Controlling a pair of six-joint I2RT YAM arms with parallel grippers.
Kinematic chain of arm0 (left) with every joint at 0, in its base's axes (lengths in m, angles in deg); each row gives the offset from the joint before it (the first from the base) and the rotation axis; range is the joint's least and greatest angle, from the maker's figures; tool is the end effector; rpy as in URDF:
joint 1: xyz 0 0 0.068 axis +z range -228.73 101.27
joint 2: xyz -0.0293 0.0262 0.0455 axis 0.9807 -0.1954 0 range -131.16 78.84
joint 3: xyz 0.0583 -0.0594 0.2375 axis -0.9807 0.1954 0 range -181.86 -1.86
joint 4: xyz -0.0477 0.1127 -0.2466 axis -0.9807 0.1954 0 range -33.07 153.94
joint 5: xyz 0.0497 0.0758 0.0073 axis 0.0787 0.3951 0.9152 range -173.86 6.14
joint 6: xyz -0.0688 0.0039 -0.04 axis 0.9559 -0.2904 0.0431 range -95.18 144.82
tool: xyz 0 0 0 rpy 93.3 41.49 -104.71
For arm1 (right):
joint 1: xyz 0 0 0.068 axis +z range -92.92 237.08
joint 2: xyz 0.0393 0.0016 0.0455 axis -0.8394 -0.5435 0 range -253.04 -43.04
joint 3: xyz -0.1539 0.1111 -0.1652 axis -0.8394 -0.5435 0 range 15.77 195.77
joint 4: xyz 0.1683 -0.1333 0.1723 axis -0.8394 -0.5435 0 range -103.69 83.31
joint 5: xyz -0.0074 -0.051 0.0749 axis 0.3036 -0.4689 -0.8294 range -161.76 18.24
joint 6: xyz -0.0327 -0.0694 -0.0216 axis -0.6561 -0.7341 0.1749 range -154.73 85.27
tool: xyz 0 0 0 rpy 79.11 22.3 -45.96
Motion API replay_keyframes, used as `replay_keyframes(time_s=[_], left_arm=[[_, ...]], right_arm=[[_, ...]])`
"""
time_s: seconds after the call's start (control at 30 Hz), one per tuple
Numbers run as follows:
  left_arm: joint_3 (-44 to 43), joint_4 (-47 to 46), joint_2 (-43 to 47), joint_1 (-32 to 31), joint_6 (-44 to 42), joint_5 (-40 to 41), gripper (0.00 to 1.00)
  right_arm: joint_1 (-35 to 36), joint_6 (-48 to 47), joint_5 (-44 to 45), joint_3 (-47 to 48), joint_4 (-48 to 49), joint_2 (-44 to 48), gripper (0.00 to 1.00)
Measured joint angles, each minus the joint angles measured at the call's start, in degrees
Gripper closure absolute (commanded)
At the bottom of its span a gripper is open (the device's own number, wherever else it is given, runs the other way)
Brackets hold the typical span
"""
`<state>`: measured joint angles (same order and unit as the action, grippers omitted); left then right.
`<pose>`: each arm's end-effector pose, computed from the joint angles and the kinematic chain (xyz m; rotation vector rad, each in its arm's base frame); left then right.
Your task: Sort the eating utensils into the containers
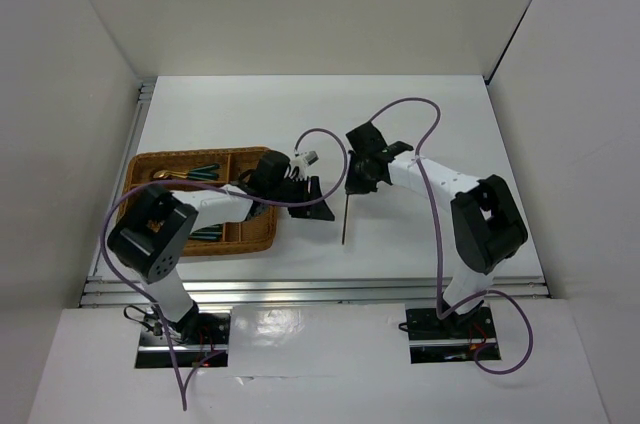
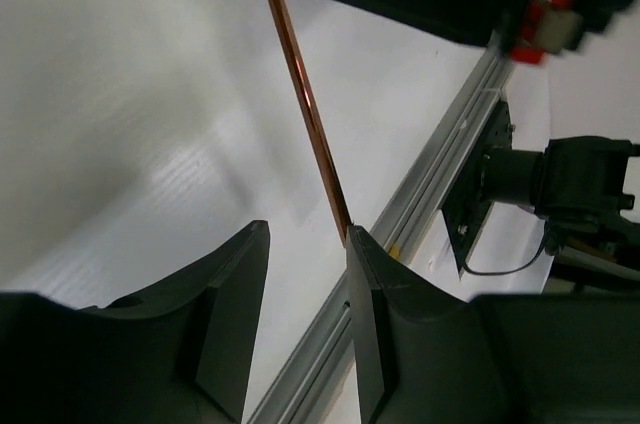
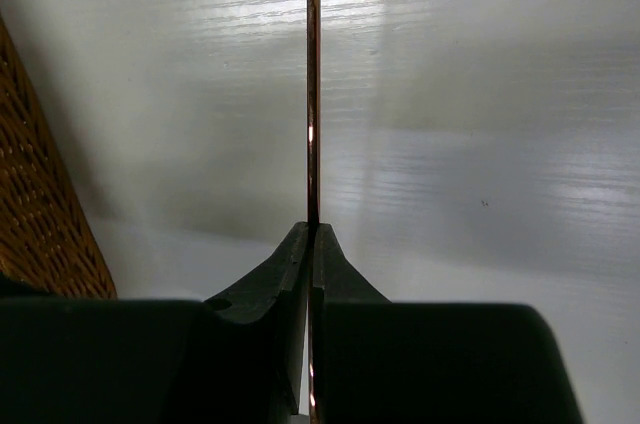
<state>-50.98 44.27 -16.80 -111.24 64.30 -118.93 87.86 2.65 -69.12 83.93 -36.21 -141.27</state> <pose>0.2943 -0.2344 0.1348 0.2519 2.3628 -1.3337 0.3294 0.1925 0.1518 0.1693 2.6494 0.3536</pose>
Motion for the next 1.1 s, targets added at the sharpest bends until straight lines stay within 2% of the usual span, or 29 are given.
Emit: replay_keyframes(time_s=[0.2,0.7,0.77,0.9,0.93,1.07,1.1], left_arm=[[-1.0,-4.6,-5.5,-0.4,3.1,-1.4,0.48],[-2.4,-11.5,-8.4,-1.5,10.0,-1.5,0.49],[-2.4,-11.7,-8.4,-1.5,10.4,-1.1,0.53],[-2.4,-12.5,-8.4,-1.4,11.1,-0.8,0.75],[-2.4,-12.7,-8.4,-1.5,11.4,-0.7,0.86],[-2.2,-11.3,-8.6,-1.4,11.8,0.2,0.86],[-2.2,-11.3,-8.6,-1.4,11.8,0.2,0.86]], right_arm=[[0.7,0.0,-1.2,0.0,0.6,0.5,0.95],[1.7,1.4,-3.4,-0.1,4.7,3.8,0.95],[1.9,1.7,-3.7,-0.1,5.1,4.0,0.95],[2.1,1.8,-4.2,-1.1,5.9,4.0,0.95],[2.1,1.9,-4.2,-1.5,5.9,4.0,0.95],[2.1,2.2,-4.1,-2.6,6.4,4.4,0.95],[2.1,2.3,-4.1,-2.8,6.5,4.5,0.91]])
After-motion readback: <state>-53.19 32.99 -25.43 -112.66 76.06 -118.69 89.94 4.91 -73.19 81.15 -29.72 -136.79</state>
